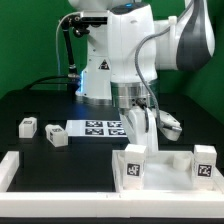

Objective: Assemble square table

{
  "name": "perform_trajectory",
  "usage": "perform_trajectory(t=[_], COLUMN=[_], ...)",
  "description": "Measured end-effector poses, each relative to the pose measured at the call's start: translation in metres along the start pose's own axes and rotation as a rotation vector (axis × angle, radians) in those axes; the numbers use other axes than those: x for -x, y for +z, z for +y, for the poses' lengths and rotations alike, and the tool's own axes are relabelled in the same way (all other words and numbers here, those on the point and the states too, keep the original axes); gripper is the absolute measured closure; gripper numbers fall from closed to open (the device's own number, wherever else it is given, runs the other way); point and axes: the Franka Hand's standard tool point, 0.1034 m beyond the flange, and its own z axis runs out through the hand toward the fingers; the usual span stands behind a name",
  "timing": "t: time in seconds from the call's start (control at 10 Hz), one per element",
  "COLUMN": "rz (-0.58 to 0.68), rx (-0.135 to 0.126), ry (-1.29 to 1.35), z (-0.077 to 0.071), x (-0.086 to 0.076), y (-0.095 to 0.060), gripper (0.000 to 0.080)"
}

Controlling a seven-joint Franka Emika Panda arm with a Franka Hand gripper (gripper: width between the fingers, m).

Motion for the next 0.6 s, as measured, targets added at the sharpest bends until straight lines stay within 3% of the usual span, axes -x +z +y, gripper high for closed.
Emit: perform_trajectory(t=[0.1,0.2,0.3,0.6], rz=[-0.004,-0.01,-0.013,-0.012], rx=[0.011,0.027,0.035,0.036], ry=[0.001,0.004,0.009,0.013], z=[0.0038,0.0092,0.0125,0.0132], x=[0.0005,0.0009,0.0009,0.0002], y=[0.0017,0.0041,0.0048,0.0048], gripper=[0.0544,0.0544,0.0719,0.0738])
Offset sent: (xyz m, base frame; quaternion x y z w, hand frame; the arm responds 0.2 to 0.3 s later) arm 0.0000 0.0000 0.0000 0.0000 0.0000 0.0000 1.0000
